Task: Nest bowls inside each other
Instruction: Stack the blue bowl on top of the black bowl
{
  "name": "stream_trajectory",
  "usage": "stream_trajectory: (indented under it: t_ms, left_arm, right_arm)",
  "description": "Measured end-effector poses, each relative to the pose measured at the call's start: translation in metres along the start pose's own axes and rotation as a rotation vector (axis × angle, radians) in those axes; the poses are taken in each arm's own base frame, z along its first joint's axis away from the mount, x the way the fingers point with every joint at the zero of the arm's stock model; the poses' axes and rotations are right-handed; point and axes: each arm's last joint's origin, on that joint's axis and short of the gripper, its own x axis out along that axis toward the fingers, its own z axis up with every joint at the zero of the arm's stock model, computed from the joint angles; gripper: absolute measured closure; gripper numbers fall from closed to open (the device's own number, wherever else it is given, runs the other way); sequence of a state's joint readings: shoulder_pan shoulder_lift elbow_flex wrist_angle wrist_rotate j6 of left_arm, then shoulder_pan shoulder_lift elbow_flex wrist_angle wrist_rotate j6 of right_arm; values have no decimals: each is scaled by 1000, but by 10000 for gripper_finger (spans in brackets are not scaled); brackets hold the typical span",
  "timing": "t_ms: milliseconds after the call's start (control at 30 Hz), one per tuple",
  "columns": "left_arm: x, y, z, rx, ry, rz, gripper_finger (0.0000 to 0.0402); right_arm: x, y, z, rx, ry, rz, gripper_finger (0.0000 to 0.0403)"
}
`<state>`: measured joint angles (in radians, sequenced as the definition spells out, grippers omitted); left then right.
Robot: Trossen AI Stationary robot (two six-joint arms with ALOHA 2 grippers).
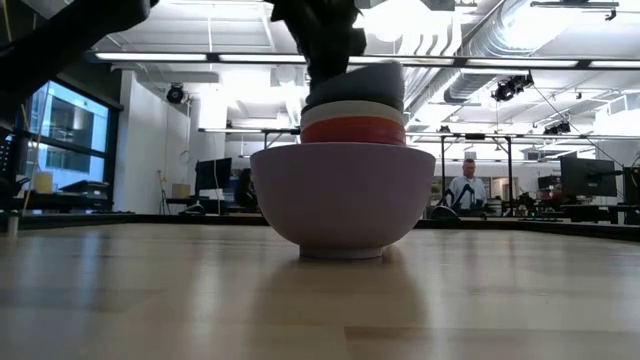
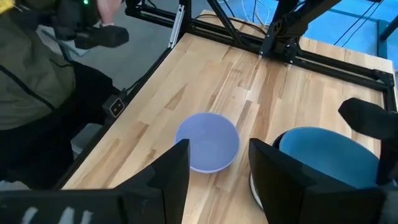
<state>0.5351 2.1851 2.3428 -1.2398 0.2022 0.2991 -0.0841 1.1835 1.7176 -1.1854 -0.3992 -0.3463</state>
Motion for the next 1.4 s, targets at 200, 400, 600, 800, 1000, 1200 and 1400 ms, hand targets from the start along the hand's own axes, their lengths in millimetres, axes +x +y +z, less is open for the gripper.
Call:
stream_trajectory:
  t_ms: [200, 400, 600, 800, 1000, 1200, 1400]
  left_arm:
    - [7, 1, -8, -22, 88, -17, 401]
    - [6, 1, -12, -37, 125, -23, 401]
    - [5, 1, -15, -46, 157, -31, 401]
    - [4, 0, -19, -59, 192, -42, 401]
    - [4, -1, -20, -69, 211, -47, 401]
    - [4, -2, -20, -69, 209, -52, 390]
    - [5, -3, -18, -64, 196, -57, 331]
  right_arm:
    - [0, 0, -1, -2, 6, 2, 245]
    - [0, 0, -1, -26, 6, 2, 245]
    - [2, -1, 0, -25, 9, 3, 245]
    - [6, -3, 1, -23, 13, 5, 245]
    - [10, -5, 1, -19, 23, 9, 245]
    - [14, -7, 1, -18, 32, 13, 245]
    - [17, -8, 2, -15, 39, 16, 245]
